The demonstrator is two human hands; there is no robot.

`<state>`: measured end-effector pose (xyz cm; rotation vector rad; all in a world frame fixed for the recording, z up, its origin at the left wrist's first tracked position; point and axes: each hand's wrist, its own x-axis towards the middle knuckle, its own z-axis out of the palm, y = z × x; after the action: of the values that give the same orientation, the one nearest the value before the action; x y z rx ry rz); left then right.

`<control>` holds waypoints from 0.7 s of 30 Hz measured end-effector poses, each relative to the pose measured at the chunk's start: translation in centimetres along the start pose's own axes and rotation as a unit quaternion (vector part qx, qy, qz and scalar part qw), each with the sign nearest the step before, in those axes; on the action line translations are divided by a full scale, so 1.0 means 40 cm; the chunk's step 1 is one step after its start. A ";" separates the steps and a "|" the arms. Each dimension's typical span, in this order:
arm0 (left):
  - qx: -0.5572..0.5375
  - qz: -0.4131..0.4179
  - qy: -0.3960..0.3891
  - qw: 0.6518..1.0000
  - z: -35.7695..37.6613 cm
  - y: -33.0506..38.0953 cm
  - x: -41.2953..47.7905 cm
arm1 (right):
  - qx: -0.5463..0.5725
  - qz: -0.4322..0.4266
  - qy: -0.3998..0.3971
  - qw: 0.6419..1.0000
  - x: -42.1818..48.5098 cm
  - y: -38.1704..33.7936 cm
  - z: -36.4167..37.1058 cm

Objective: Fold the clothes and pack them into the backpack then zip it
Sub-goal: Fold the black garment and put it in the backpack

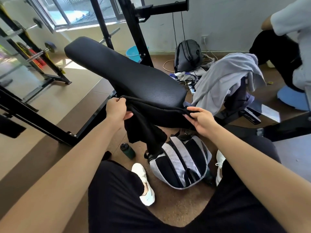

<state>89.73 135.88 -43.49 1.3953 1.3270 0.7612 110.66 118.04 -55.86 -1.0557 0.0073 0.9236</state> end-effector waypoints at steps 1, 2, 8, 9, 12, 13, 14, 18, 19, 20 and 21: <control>-0.013 -0.010 -0.003 1.000 0.003 0.003 0.000 | 0.000 -0.013 -0.003 1.000 0.005 -0.020 0.006; -0.030 -0.024 -0.005 0.999 0.007 0.007 -0.002 | -0.011 -0.027 -0.002 1.000 0.011 -0.032 0.013; -0.124 -0.098 -0.023 0.987 0.031 0.035 -0.026 | -0.284 -0.124 -0.045 0.950 -0.077 0.093 0.040; -0.136 -0.105 -0.023 0.985 0.034 0.039 -0.030 | -0.313 -0.114 -0.066 0.941 -0.104 0.122 0.046; -0.166 -0.117 -0.025 0.979 0.039 0.050 -0.049 | -0.373 -0.052 -0.110 0.920 -0.164 0.197 0.070; -0.174 -0.119 -0.025 0.977 0.040 0.052 -0.053 | -0.382 -0.052 -0.104 0.917 -0.178 0.215 0.079; -0.181 -0.119 -0.025 0.976 0.042 0.054 -0.058 | -0.384 -0.068 -0.093 0.916 -0.189 0.230 0.089; -0.200 -0.117 -0.033 0.972 0.045 0.063 -0.079 | -0.403 -0.150 -0.021 0.903 -0.196 0.259 0.118; -0.204 -0.117 -0.033 0.971 0.044 0.067 -0.084 | -0.408 -0.164 -0.001 0.898 -0.190 0.257 0.121; -0.208 -0.115 -0.033 0.971 0.043 0.069 -0.087 | -0.415 -0.169 0.008 0.894 -0.186 0.250 0.122; -0.211 -0.113 -0.033 0.970 0.043 0.071 -0.090 | -0.421 -0.168 0.009 0.891 -0.184 0.238 0.121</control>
<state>91.53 132.38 -40.61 0.9080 1.1648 0.7803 97.78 118.50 -57.26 -1.7976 -0.5942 0.5853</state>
